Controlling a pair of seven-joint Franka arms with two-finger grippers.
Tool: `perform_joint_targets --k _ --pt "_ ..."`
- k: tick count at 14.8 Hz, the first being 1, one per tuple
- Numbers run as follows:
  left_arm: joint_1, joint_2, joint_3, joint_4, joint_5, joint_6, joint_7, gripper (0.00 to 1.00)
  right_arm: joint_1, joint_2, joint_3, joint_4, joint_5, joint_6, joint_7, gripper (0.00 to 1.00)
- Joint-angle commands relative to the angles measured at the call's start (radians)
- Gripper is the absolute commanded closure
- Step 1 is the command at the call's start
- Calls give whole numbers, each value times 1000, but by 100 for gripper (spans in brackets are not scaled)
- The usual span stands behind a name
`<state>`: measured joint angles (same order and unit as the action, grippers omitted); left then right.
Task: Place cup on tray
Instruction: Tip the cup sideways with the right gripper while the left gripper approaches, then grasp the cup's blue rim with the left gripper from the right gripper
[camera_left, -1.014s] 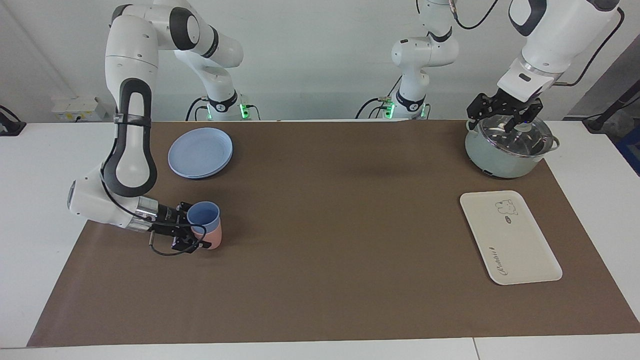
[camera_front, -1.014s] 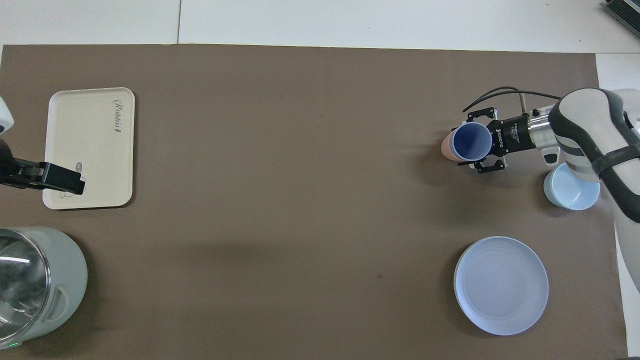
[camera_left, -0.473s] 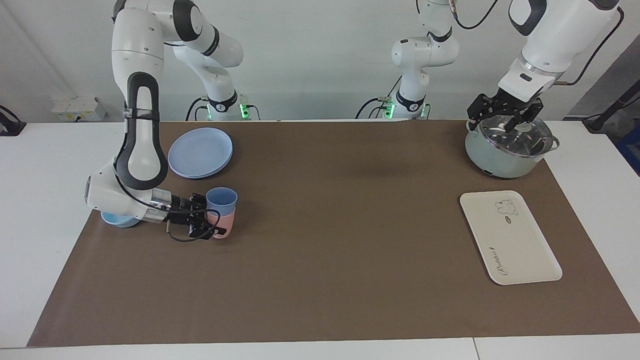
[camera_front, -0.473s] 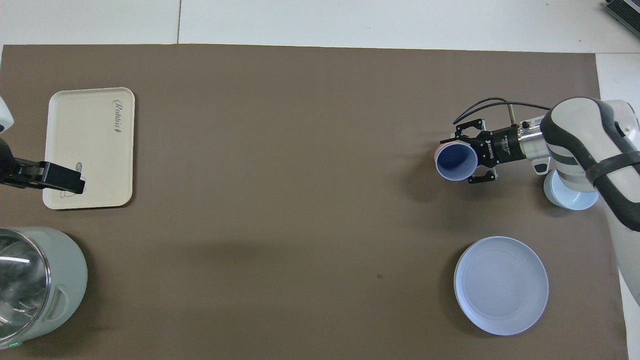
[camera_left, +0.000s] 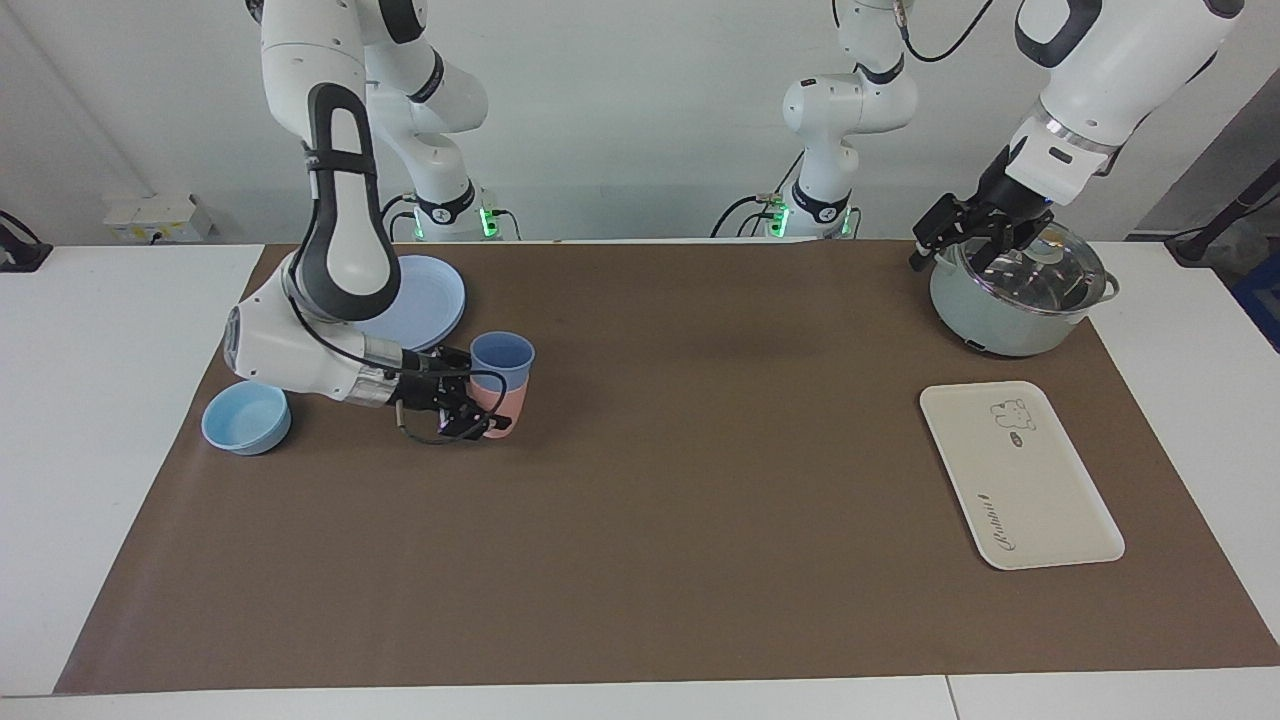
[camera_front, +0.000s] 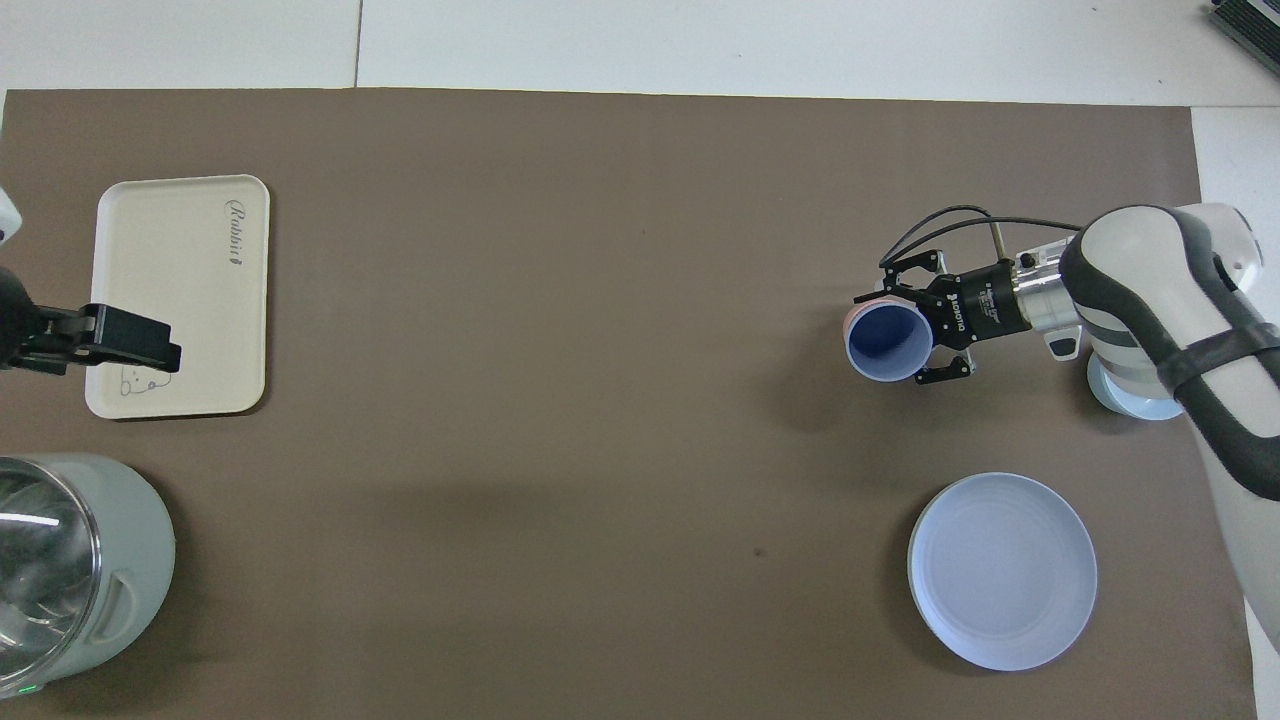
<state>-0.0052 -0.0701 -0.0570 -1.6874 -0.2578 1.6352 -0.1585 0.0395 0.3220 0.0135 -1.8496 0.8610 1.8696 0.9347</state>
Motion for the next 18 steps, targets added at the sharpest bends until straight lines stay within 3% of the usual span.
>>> perform_joint_targets --k 1,9,11,13,15,18 --pt "-102 -43 6 -77 -31 110 -158 0 68 -72 -1 -45 33 37 117 100" --pt "-416 -99 6 -242 -31 460 -525 0 284 -116 -1 -25 50 210 444 100" --pt "-473 -99 6 -302 -31 607 -576 0 309 -116 0 -4 49 239 508 100" --pt "-498 -83 6 -337 -32 724 -607 1 338 -118 0 3 49 266 539 100" --pt "-518 -67 6 -339 -31 736 -610 1 355 -118 0 1 49 281 541 100" --pt "-539 -25 6 -339 -31 802 -639 12 355 -126 0 -2 49 281 539 100"
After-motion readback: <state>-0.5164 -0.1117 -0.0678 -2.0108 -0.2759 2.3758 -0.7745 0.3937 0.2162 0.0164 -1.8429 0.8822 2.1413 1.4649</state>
